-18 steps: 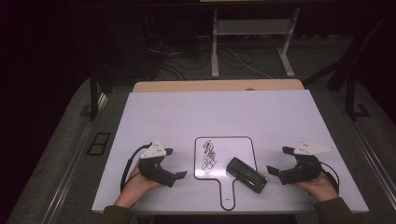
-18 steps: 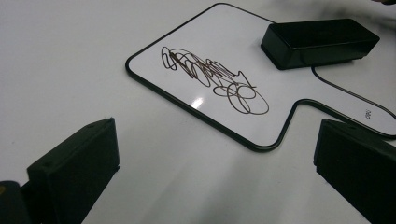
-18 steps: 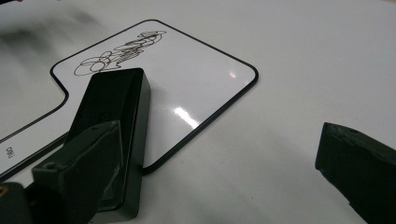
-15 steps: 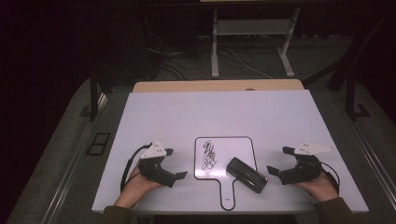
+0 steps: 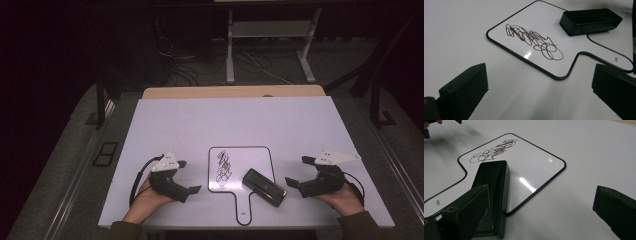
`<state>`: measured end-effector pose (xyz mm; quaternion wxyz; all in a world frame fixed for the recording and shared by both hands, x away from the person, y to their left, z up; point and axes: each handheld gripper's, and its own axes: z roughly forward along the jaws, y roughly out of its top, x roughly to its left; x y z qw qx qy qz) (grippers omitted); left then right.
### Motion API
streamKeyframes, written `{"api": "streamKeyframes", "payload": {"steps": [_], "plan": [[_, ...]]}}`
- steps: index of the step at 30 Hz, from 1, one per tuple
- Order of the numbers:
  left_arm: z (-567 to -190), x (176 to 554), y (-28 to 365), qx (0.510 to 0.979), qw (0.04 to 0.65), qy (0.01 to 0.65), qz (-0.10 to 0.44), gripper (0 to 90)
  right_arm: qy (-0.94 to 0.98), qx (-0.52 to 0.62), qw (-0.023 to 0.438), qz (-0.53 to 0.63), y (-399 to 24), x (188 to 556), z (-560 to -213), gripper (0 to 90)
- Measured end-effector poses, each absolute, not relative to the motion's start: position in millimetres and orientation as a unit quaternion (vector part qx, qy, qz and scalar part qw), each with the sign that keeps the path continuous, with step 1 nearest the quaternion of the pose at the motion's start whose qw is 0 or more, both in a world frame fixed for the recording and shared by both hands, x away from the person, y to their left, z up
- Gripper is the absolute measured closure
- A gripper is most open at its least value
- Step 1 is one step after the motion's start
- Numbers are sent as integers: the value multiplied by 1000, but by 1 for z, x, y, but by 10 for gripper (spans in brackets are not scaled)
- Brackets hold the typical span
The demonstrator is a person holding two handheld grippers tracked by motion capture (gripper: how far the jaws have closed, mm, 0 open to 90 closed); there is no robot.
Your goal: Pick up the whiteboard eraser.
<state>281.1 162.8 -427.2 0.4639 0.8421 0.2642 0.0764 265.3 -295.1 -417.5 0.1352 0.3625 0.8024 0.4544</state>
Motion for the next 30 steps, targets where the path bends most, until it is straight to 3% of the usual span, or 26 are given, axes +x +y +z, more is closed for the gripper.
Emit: {"api": "streamKeyframes", "payload": {"steps": [30], "plan": [[-427, 279, 162, 840, 470, 262, 73, 0, 825, 325, 109, 449, -249, 276, -410, 0]]}}
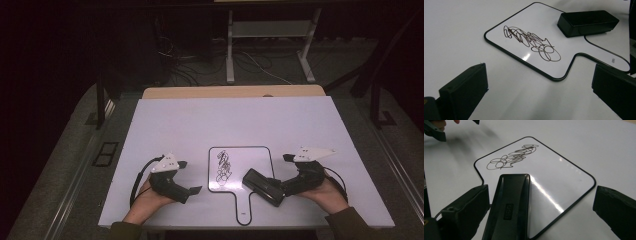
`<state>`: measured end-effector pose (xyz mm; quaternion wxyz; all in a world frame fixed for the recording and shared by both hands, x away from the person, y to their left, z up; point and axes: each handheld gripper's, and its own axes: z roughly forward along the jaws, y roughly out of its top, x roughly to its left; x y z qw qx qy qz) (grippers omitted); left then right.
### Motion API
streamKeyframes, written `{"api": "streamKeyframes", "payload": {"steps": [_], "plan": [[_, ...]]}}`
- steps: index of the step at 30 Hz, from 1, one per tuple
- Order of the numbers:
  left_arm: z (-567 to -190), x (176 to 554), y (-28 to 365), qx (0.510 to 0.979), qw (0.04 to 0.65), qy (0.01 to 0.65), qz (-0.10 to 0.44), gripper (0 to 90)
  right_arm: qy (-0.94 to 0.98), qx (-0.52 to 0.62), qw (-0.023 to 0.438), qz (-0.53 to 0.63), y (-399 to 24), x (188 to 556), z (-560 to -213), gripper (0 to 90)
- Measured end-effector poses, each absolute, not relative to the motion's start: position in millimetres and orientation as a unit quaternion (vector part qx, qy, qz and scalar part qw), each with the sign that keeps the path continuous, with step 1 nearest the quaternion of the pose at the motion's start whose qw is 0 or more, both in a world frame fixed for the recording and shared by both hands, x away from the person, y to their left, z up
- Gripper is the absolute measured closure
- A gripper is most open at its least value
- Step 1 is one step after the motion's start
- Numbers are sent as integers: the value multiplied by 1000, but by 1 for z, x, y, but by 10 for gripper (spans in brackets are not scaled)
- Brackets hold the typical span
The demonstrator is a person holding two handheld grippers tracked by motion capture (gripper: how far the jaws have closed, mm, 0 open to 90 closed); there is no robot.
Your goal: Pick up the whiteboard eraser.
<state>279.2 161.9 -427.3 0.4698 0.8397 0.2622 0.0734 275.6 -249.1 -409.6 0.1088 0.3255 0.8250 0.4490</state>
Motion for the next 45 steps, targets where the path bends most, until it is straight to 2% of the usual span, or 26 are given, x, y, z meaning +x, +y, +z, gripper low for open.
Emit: {"api": "streamKeyframes", "payload": {"steps": [20, 21, 27, 29, 34, 39, 45], "plan": [[-429, 281, 162, 839, 472, 264, 70, 0, 858, 298, 84, 409, -219, 282, -422, 0], [-429, 281, 162, 840, 470, 263, 69, 0, 863, 294, 80, 403, -218, 281, -423, 37], [-429, 281, 162, 839, 471, 263, 69, 0, 876, 288, 78, 379, -211, 277, -428, 65], [-429, 281, 162, 839, 471, 263, 69, 0, 881, 284, 79, 370, -209, 276, -430, 130], [-429, 281, 162, 840, 470, 264, 68, 0, 887, 286, 77, 355, -205, 274, -432, 149], [-429, 281, 162, 839, 471, 264, 69, 0, 891, 285, 68, 346, -203, 271, -435, 226], [-429, 281, 163, 838, 471, 265, 70, 0, 891, 283, 81, 345, -203, 268, -435, 268]]}}
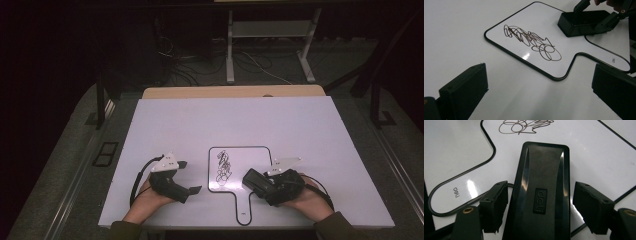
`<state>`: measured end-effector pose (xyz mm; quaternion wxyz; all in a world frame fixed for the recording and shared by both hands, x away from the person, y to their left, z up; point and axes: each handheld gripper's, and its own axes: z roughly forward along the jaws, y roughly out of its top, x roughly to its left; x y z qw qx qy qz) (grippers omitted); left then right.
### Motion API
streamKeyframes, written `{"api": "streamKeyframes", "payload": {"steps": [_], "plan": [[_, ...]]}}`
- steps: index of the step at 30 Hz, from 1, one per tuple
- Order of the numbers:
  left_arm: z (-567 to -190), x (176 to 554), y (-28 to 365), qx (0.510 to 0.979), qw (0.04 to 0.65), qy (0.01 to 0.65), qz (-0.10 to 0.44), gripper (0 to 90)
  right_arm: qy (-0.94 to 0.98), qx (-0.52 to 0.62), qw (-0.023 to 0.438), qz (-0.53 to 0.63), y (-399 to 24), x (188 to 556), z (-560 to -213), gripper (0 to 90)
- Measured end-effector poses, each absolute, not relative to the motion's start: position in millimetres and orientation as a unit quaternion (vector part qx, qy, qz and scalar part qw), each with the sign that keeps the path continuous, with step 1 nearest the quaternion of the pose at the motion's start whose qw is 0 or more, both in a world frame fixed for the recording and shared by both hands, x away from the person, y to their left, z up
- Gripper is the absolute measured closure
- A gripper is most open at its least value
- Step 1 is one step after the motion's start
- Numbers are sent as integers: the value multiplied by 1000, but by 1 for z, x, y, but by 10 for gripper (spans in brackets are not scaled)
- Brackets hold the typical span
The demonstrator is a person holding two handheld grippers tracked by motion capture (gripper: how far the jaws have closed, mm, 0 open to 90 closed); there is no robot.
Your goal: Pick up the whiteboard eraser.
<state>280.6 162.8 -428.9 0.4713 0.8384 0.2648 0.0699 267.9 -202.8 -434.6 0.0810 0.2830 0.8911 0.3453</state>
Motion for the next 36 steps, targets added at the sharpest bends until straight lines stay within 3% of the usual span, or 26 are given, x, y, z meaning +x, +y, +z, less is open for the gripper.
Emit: {"api": "streamKeyframes", "payload": {"steps": [22, 36], "plan": [[-428, 281, 163, 838, 472, 264, 72, 0, 894, 290, 91, 330, -200, 264, -438, 370], [-428, 281, 163, 836, 475, 266, 70, 0, 895, 287, 89, 328, -201, 265, -438, 379]]}}
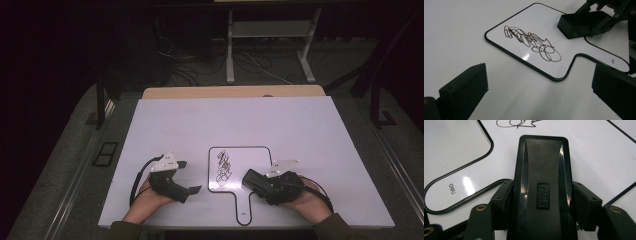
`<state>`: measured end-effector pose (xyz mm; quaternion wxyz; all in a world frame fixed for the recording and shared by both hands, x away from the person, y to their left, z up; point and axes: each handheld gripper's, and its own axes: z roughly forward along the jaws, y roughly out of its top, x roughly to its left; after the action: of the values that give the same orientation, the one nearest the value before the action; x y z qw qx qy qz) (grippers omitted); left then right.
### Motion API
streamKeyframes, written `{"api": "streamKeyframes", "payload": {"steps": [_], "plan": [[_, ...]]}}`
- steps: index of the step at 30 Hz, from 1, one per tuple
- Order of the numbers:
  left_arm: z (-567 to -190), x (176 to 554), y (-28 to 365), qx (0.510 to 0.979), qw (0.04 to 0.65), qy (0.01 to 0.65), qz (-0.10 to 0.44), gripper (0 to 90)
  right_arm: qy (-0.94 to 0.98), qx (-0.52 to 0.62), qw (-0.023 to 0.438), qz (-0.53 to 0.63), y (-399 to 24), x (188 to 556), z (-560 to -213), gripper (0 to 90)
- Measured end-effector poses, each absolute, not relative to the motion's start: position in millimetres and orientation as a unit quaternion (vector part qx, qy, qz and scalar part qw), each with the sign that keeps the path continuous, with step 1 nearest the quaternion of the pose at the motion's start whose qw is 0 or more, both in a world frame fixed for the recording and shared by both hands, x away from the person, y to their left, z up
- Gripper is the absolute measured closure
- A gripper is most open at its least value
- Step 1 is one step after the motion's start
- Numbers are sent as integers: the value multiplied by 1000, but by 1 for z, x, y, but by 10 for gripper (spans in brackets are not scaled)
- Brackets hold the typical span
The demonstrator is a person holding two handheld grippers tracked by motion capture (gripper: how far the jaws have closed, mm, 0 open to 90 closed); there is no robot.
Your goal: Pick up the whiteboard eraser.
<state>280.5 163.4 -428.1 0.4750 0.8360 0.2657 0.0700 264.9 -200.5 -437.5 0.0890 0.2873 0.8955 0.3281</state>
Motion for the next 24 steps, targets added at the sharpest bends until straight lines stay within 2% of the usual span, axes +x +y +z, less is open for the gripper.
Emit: {"api": "streamKeyframes", "payload": {"steps": [24], "plan": [[-429, 281, 163, 839, 472, 262, 70, 0, 899, 271, 64, 338, -207, 279, -422, 388]]}}
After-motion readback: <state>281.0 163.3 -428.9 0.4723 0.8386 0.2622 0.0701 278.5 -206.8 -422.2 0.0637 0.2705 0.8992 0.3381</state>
